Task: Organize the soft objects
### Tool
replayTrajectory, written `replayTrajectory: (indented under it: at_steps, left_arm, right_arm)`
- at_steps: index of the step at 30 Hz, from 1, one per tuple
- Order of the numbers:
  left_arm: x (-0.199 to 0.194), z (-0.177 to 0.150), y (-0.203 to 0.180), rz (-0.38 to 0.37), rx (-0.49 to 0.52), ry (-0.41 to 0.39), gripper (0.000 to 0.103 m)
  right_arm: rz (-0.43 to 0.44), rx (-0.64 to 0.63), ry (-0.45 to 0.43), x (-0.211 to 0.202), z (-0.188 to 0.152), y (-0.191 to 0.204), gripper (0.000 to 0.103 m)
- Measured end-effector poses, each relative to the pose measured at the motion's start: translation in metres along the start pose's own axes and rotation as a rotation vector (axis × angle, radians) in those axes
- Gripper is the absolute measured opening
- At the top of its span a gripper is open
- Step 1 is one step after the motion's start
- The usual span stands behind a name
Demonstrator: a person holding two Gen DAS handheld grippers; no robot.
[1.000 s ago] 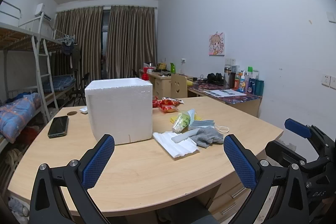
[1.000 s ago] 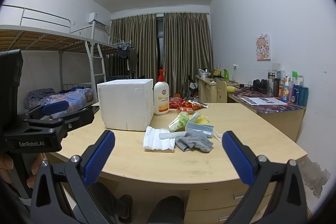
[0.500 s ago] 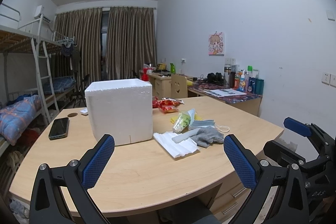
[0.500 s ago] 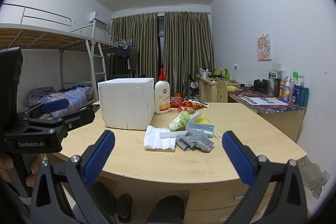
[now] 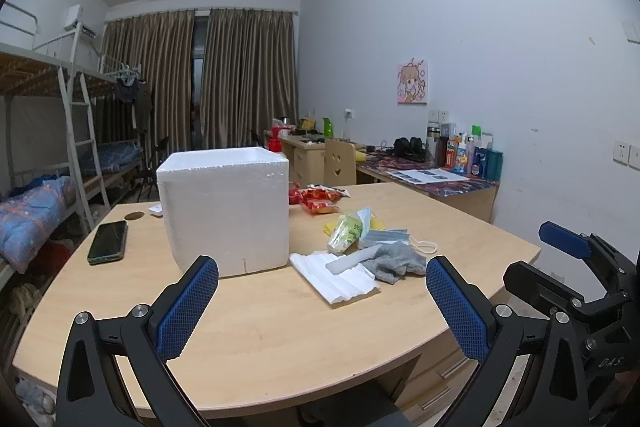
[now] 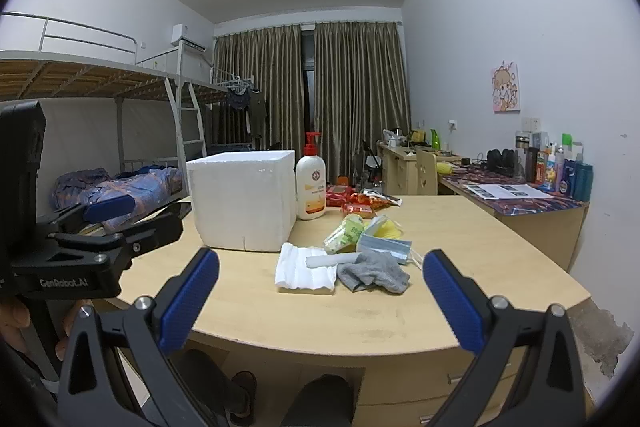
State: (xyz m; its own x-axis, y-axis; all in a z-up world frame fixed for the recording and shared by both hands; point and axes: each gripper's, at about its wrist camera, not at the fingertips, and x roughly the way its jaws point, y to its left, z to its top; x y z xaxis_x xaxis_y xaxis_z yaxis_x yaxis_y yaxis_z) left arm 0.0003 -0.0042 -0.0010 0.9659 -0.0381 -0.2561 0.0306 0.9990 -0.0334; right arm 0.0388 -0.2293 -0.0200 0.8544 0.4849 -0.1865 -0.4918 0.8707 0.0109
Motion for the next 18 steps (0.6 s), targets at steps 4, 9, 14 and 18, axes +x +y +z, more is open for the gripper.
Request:
replayTrajectory:
  at_steps: [4,9,14,18]
  left_arm:
    - [0.008,0.003,0.003,-0.003,-0.005,0.01,0.103]
    - [0.02,0.008,0.008,-0.005,-0.011,0.026,0.103]
    - [0.035,0.01,0.009,-0.011,-0.002,0.048,0.103]
    - [0.051,0.009,0.011,-0.031,0.001,0.077,0.103]
  right_arm:
    - [-0.009,0.007,0.003,0.006,0.004,-0.004,0.103]
    - [-0.022,0.002,0.018,0.018,0.009,-0.008,0.103]
    - [-0.017,0.007,0.044,0.035,0.011,-0.014,0.103]
    - [-0.014,0.027,0.072,0.05,0.01,-0.021,0.103]
